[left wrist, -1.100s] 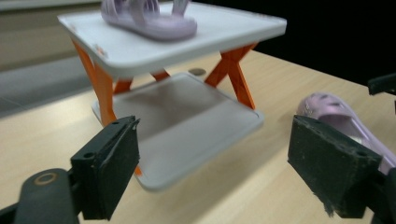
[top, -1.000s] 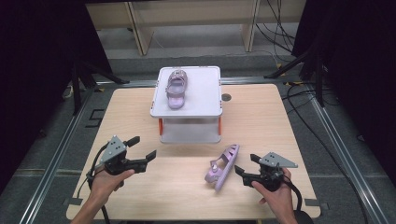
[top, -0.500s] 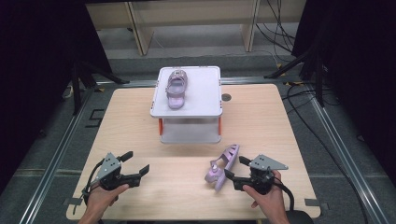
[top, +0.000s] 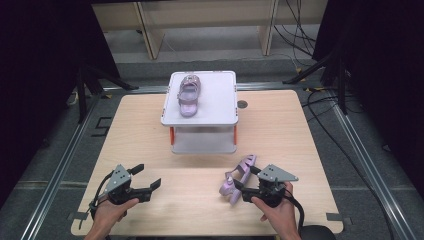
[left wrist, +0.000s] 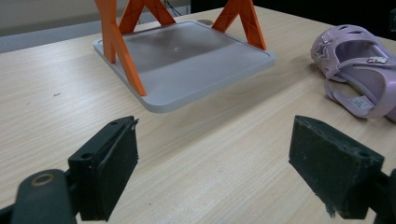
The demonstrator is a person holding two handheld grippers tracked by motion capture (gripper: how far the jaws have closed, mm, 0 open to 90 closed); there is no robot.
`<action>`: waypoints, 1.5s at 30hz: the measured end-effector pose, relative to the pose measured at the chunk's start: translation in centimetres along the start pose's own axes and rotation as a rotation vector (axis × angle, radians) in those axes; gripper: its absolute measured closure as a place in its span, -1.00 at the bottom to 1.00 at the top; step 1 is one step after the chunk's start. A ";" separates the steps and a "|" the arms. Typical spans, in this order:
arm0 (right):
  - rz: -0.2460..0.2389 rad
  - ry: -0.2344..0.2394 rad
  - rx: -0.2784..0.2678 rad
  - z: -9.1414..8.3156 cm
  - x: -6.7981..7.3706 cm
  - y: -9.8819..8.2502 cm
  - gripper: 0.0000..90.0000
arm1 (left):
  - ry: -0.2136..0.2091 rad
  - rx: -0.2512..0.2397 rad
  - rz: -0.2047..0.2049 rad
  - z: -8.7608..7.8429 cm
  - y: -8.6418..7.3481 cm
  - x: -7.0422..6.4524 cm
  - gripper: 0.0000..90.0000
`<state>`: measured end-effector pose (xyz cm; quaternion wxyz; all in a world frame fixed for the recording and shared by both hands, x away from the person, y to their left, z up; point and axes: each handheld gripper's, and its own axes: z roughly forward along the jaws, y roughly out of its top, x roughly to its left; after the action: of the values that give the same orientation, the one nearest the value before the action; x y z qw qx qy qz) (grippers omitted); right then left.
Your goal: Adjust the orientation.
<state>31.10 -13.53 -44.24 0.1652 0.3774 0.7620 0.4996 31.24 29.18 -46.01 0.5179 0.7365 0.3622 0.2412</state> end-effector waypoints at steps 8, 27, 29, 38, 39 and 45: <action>0.038 -0.077 0.005 0.2 -1.2 -0.1 -0.30 | -0.007 0.001 0.017 0.0 0.0 0.0 -0.67; -0.025 -0.147 0.082 0.9 -1.8 -0.3 0.10 | -0.029 -0.008 0.050 0.1 0.0 -0.2 -0.67; -0.016 -0.144 0.098 0.6 -1.7 -0.4 0.11 | -0.026 -0.001 0.050 0.0 0.0 -0.2 -0.67; -0.044 -0.174 0.135 -0.6 -1.9 -0.7 0.15 | -0.031 0.008 0.052 -0.1 0.0 -0.4 -0.67; -0.027 -0.156 0.142 -0.6 -2.0 -0.8 0.15 | -0.032 -0.001 0.044 0.0 -0.1 -0.4 -0.67; -0.028 -0.168 0.155 -0.9 -2.1 -0.9 0.17 | -0.037 -0.009 0.052 0.1 0.0 -0.3 -0.67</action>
<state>31.52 -15.83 -44.89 0.2056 0.4191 0.7871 0.4032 31.08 28.88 -46.06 0.5211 0.7478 0.3322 0.2427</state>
